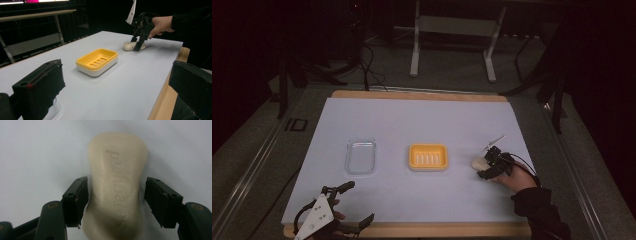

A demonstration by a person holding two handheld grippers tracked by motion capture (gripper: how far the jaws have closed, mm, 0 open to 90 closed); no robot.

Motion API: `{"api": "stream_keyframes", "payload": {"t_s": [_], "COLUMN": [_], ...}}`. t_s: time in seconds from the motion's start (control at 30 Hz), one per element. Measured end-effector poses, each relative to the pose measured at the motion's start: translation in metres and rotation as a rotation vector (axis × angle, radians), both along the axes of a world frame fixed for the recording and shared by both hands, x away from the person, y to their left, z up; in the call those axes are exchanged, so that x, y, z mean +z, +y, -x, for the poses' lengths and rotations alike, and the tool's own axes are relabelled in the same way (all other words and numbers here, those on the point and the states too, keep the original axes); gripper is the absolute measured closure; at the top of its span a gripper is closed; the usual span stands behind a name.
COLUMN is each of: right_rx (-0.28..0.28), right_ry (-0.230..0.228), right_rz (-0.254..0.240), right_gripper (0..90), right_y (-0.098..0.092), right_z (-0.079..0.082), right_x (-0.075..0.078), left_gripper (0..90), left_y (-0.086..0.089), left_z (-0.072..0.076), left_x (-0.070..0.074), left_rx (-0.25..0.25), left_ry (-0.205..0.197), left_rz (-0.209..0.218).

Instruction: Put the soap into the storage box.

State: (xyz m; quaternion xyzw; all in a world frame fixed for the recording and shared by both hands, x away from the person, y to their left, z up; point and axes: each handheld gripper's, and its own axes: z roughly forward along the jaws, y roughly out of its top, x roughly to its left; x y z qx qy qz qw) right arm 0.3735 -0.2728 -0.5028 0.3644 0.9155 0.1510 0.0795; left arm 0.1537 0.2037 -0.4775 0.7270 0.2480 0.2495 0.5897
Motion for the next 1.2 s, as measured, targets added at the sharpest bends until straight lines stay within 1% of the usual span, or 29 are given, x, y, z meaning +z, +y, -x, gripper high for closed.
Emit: {"api": "stream_keyframes", "payload": {"t_s": [0.1,0.13,0.23,0.3,0.43,0.5,0.57,0.7,0.8,0.9,1.07,1.1,1.2], "right_rx": [-0.001,-0.006,0.002,-0.002,-0.008,-0.01,-0.011,0.001,-0.005,-0.002,0.001,0.002,-0.005], "right_ry": [-0.005,-0.001,0.003,0.027,0.055,0.063,0.069,0.061,0.061,0.057,0.062,0.068,0.045], "right_rz": [0.004,0.003,0.006,0.0,0.015,0.024,0.032,0.037,0.021,0.023,0.033,0.033,0.021], "right_gripper": [37.8,38.4,40.3,41.7,42.9,44.3,47.7,49.1,49.3,49.4,49.4,49.5,49.5], "right_y": [0.001,0.001,0.002,0.002,0.004,0.005,0.007,0.008,0.007,0.007,0.007,0.007,0.003], "right_z": [-0.001,-0.001,-0.002,-0.003,-0.006,-0.007,-0.007,-0.007,-0.007,-0.006,-0.007,-0.007,-0.008], "right_x": [0.0,0.0,0.0,0.0,0.001,0.002,0.002,0.002,0.002,0.003,0.004,0.004,0.01], "left_gripper": [0.1,0.1,0.1,0.1,0.1,0.1,0.1,0.1,0.1,0.1,0.1,0.1,0.1], "left_y": [0.0,0.0,0.0,0.0,-0.001,-0.002,-0.002,-0.002,-0.002,-0.002,-0.002,-0.001,-0.001], "left_z": [0.0,0.0,0.0,0.0,0.0,0.0,0.0,0.0,0.0,0.0,0.0,0.0,0.0], "left_x": [0.0,0.0,0.0,0.0,-0.001,-0.001,-0.001,-0.001,-0.001,-0.001,-0.001,-0.001,-0.001], "left_rx": [0.0,0.001,0.0,-0.001,-0.002,-0.004,-0.007,-0.007,-0.005,-0.004,-0.005,-0.004,-0.002], "left_ry": [0.001,0.002,0.002,0.002,0.002,0.002,0.003,0.003,0.003,0.006,0.005,0.005,0.005], "left_rz": [-0.001,-0.002,-0.004,-0.005,-0.009,-0.011,-0.01,-0.01,-0.011,-0.01,-0.01,-0.01,-0.01]}}
